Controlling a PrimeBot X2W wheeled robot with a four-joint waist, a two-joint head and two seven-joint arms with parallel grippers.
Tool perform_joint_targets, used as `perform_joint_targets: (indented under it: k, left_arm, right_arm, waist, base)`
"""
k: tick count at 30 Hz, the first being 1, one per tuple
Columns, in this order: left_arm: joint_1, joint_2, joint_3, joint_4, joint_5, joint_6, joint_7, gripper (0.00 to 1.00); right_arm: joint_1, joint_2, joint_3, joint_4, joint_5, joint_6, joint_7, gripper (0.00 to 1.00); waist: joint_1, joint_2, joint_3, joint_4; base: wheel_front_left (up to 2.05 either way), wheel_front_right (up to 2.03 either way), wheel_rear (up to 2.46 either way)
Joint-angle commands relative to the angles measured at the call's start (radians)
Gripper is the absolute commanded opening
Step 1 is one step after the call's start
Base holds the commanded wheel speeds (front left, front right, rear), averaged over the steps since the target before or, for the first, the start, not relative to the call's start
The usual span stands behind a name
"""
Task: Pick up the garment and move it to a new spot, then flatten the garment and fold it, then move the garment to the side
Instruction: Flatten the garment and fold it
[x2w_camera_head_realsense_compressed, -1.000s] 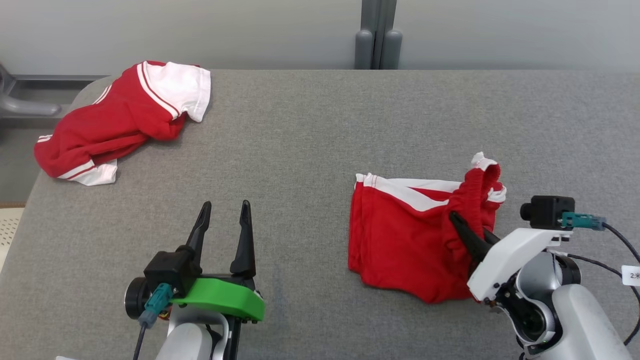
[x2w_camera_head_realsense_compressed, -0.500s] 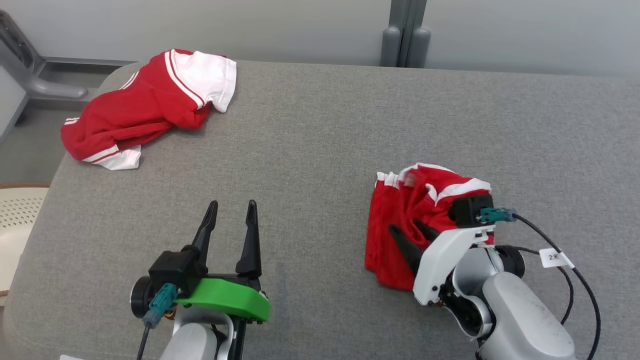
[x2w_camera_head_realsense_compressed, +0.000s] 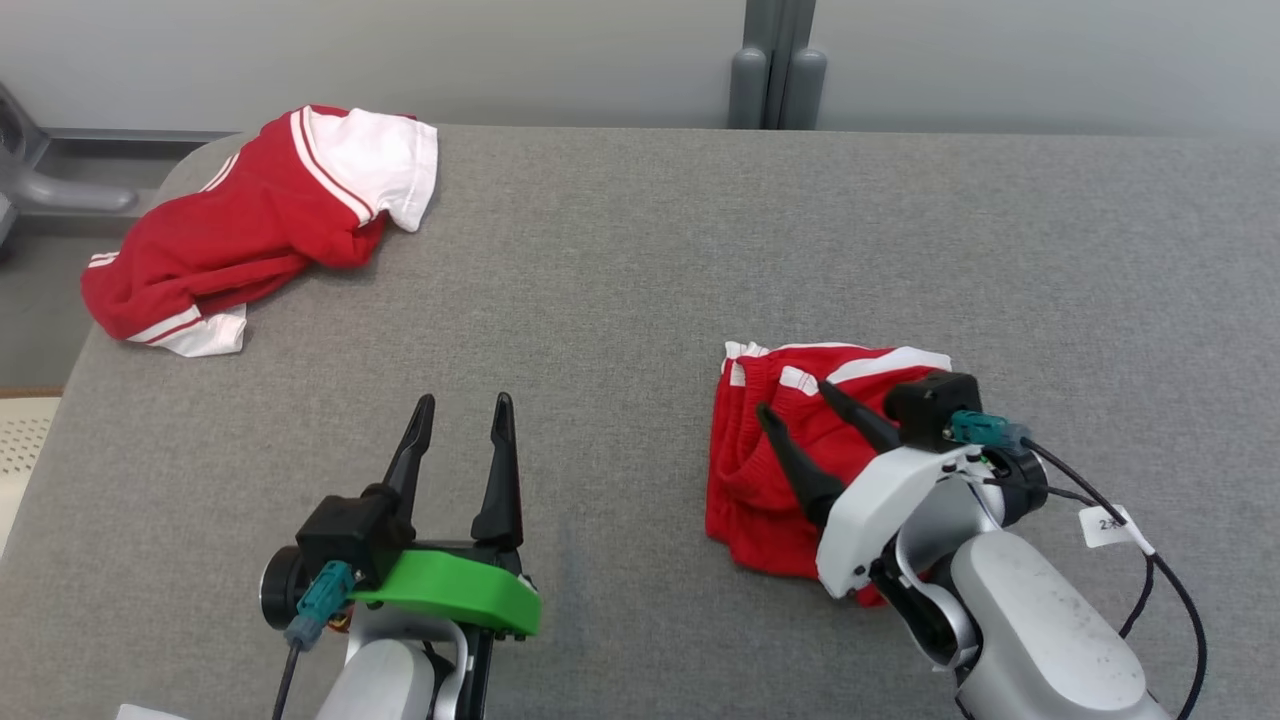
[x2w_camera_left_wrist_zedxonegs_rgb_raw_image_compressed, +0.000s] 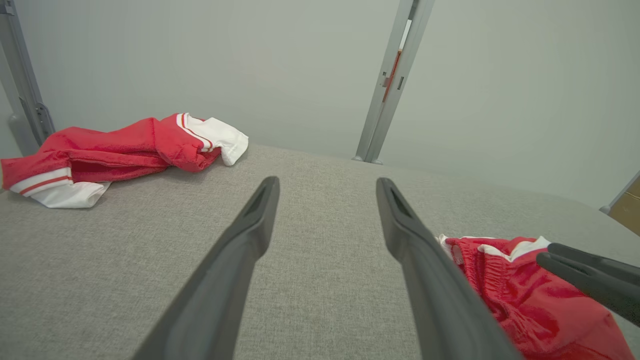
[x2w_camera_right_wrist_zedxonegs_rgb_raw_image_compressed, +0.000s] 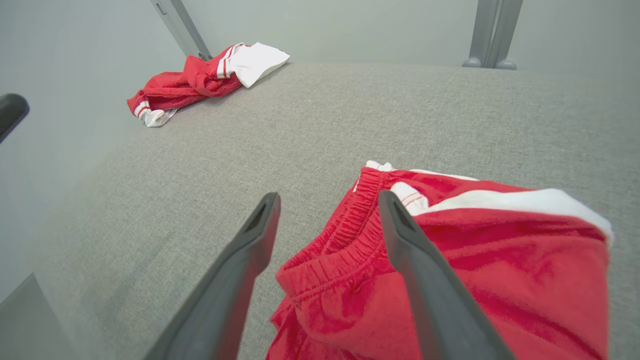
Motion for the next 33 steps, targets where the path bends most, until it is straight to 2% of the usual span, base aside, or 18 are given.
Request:
perform_joint_targets:
  k: [1, 8, 17, 26, 33]
  left_arm:
    - [-0.021, 0.002, -0.002, 0.000, -0.005, 0.000, 0.000, 1.00]
    - [-0.045, 0.002, -0.013, 0.023, -0.014, 0.009, 0.000, 1.00]
    - [-0.002, 0.002, 0.024, 0.072, 0.030, 0.019, 0.000, 1.00]
    - [0.063, 0.002, 0.055, 0.066, 0.056, 0.016, 0.000, 1.00]
    - [0.087, 0.002, 0.059, 0.052, 0.047, 0.024, 0.000, 1.00]
  right_arm:
    - [0.001, -0.006, -0.020, -0.011, -0.016, -0.001, -0.023, 1.00]
    - [0.068, -0.004, -0.194, -0.069, -0.096, -0.001, -0.131, 1.00]
    - [0.195, 0.033, -0.399, -0.154, -0.183, -0.001, -0.233, 1.00]
    - [0.279, 0.055, -0.416, -0.236, -0.201, -0.001, -0.282, 1.00]
    - [0.287, 0.057, -0.396, -0.224, -0.176, -0.001, -0.284, 1.00]
  waist:
    - [0.0000, 0.0000, -0.007, -0.020]
    - [0.0000, 0.0000, -0.031, -0.073]
    - [0.0000, 0.0000, -0.054, -0.118]
    - [0.0000, 0.0000, -0.070, -0.127]
    - [0.0000, 0.0000, -0.073, -0.117]
  base:
    - [0.00, 0.00, 0.00]
    - [0.00, 0.00, 0.00]
    - [0.00, 0.00, 0.00]
    - [0.00, 0.00, 0.00]
    - [0.00, 0.00, 0.00]
